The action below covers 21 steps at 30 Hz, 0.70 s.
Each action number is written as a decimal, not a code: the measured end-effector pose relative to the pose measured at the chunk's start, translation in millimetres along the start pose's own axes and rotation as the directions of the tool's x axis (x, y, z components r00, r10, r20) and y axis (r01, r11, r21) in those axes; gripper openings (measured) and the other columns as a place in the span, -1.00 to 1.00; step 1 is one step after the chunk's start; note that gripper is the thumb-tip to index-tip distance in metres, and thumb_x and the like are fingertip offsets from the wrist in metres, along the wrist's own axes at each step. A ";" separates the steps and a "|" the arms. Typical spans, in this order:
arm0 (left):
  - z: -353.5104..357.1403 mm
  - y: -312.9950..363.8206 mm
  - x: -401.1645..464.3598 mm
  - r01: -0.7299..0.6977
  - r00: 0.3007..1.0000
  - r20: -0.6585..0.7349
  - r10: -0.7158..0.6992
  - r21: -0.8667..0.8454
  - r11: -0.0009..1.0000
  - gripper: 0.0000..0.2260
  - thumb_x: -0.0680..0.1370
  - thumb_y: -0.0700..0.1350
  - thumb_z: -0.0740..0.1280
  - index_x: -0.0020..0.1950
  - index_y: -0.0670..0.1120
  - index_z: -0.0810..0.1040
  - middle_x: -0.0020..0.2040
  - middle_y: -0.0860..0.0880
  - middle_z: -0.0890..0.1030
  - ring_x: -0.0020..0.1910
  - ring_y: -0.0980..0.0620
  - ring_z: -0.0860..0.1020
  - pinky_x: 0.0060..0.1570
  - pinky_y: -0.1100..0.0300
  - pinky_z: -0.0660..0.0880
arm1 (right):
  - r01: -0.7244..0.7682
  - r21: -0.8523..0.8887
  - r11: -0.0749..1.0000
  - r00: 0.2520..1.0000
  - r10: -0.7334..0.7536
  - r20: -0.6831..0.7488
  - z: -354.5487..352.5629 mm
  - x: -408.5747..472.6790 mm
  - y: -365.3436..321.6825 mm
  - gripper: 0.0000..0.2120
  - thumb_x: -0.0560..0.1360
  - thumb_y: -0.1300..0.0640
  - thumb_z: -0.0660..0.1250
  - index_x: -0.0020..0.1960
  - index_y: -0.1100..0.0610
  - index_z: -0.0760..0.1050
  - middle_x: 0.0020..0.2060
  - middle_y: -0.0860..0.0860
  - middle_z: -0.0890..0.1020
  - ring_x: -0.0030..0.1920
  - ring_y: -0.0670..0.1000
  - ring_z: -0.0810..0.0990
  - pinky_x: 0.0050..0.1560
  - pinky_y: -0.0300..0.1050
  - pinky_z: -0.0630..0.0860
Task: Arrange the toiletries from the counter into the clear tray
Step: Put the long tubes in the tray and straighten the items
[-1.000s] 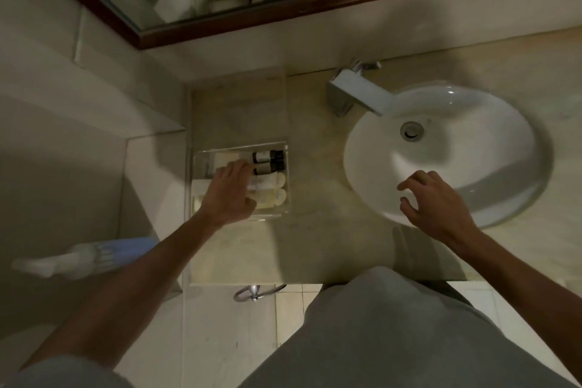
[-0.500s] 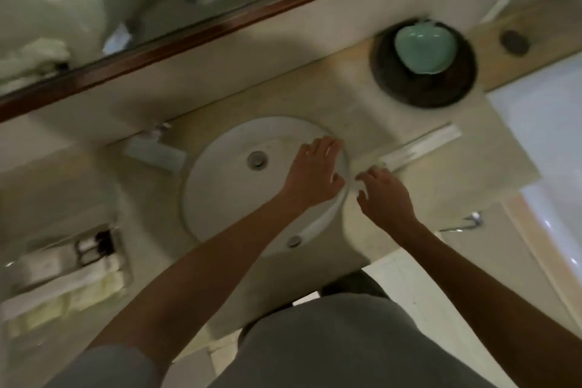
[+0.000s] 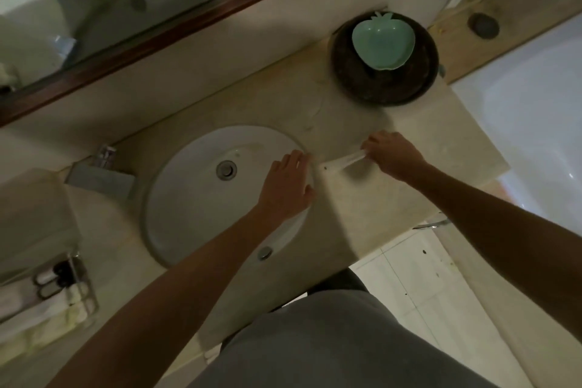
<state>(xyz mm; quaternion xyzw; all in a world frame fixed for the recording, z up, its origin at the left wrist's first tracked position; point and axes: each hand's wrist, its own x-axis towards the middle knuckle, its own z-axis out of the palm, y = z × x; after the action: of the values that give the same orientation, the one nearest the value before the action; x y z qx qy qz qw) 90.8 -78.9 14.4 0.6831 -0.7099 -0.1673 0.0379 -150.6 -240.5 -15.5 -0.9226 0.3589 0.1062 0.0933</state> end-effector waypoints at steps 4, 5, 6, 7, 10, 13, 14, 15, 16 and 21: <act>3.7 -21.0 -12.1 0.018 0.999 0.033 -0.017 -0.029 0.999 -0.49 0.41 -0.02 0.27 0.34 -0.10 0.34 0.19 -0.09 0.41 0.08 -0.09 0.46 -0.02 0.03 0.45 | 0.063 0.145 0.987 0.990 -0.080 0.120 2.7 19.9 -48.6 -0.78 0.59 0.12 0.25 0.21 0.12 0.52 0.08 0.10 0.52 -0.06 0.15 0.58 -0.16 -0.01 0.47; 4.4 -26.2 -15.6 0.022 0.999 0.041 -0.021 -0.031 0.999 -0.50 0.42 -0.03 0.27 0.34 -0.10 0.34 0.19 -0.09 0.41 0.08 -0.09 0.46 -0.02 0.03 0.45 | 0.043 0.178 0.983 0.993 -0.062 0.103 0.1 23.5 -54.8 -0.76 0.59 0.12 0.24 0.23 0.12 0.51 0.10 0.10 0.51 -0.06 0.15 0.58 -0.15 -0.01 0.50; 4.7 -30.8 -19.1 0.028 0.999 0.045 -0.026 -0.036 0.999 -0.51 0.43 -0.03 0.27 0.35 -0.09 0.34 0.19 -0.09 0.41 0.08 -0.08 0.47 -0.02 0.03 0.45 | 0.000 0.193 0.981 0.997 -0.015 0.076 -2.8 27.3 -57.1 -0.75 0.60 0.11 0.24 0.25 0.12 0.50 0.11 0.11 0.51 -0.04 0.16 0.59 -0.13 0.02 0.54; 4.8 -35.0 -22.3 0.035 0.998 0.044 -0.033 -0.047 0.998 -0.51 0.44 -0.03 0.27 0.35 -0.09 0.34 0.20 -0.09 0.41 0.08 -0.08 0.47 -0.01 0.03 0.45 | -0.055 0.196 0.979 0.998 0.049 0.035 -4.8 30.6 -56.1 -0.74 0.60 0.10 0.24 0.25 0.13 0.50 0.11 0.12 0.51 -0.02 0.17 0.59 -0.10 0.05 0.56; 4.5 -44.7 -31.2 0.056 0.998 0.019 -0.055 -0.087 0.995 -0.53 0.46 -0.05 0.27 0.36 -0.08 0.32 0.21 -0.08 0.40 0.08 -0.07 0.47 0.00 0.03 0.44 | -0.234 0.223 0.946 0.965 0.253 -0.060 -10.7 39.9 -40.0 -0.70 0.58 0.09 0.27 0.29 0.12 0.50 0.12 0.16 0.57 0.03 0.21 0.59 -0.02 0.08 0.55; 4.4 -51.2 -39.2 0.063 0.998 -0.002 -0.063 -0.086 0.994 -0.54 0.46 -0.06 0.26 0.36 -0.08 0.33 0.21 -0.08 0.40 0.08 -0.07 0.48 0.00 0.01 0.46 | -0.313 0.213 0.925 0.935 0.340 -0.099 -14.9 44.0 -13.2 -0.67 0.58 0.10 0.27 0.31 0.13 0.50 0.20 0.17 0.57 0.12 0.19 0.56 0.09 0.06 0.48; 4.4 -53.4 -41.4 0.067 0.998 -0.007 -0.068 -0.086 0.994 -0.53 0.46 -0.07 0.27 0.36 -0.08 0.33 0.22 -0.08 0.40 0.08 -0.07 0.48 0.00 0.00 0.47 | -0.346 0.213 0.914 0.917 0.377 -0.130 -17.1 43.6 -3.4 -0.68 0.58 0.12 0.26 0.31 0.15 0.50 0.22 0.18 0.55 0.13 0.19 0.54 0.10 0.06 0.47; 4.4 -55.4 -43.3 0.074 0.997 -0.012 -0.075 -0.089 0.993 -0.53 0.46 -0.07 0.27 0.36 -0.09 0.33 0.22 -0.08 0.40 0.08 -0.07 0.48 0.01 0.00 0.47 | -0.399 0.251 0.882 0.879 0.446 -0.170 -21.4 41.0 2.8 -0.68 0.59 0.13 0.24 0.31 0.16 0.50 0.22 0.18 0.54 0.14 0.18 0.53 0.11 0.06 0.47; 4.1 -57.2 -44.8 0.083 0.996 -0.015 -0.084 -0.094 0.992 -0.53 0.46 -0.07 0.27 0.36 -0.09 0.33 0.22 -0.08 0.40 0.09 -0.07 0.48 0.02 -0.01 0.48 | -0.452 0.301 0.840 0.830 0.519 -0.203 -23.6 38.3 6.9 -0.68 0.60 0.13 0.22 0.32 0.16 0.49 0.22 0.17 0.53 0.14 0.19 0.53 0.13 0.06 0.47; 4.9 -61.8 -47.7 0.098 0.995 -0.024 -0.101 -0.106 0.990 -0.53 0.45 -0.09 0.28 0.36 -0.09 0.33 0.22 -0.08 0.41 0.08 -0.07 0.49 0.03 -0.03 0.48 | -0.323 0.222 0.920 0.945 0.326 0.021 -14.8 24.6 -11.6 -0.54 0.54 -0.01 0.36 0.36 0.17 0.44 0.29 0.21 0.44 0.24 0.25 0.45 0.17 0.15 0.46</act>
<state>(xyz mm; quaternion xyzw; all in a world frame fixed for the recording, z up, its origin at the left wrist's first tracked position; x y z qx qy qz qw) 151.7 -31.7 0.2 0.7170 -0.6646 -0.1961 0.0756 -123.2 -251.6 -6.7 -0.8349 0.5171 0.0717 0.1743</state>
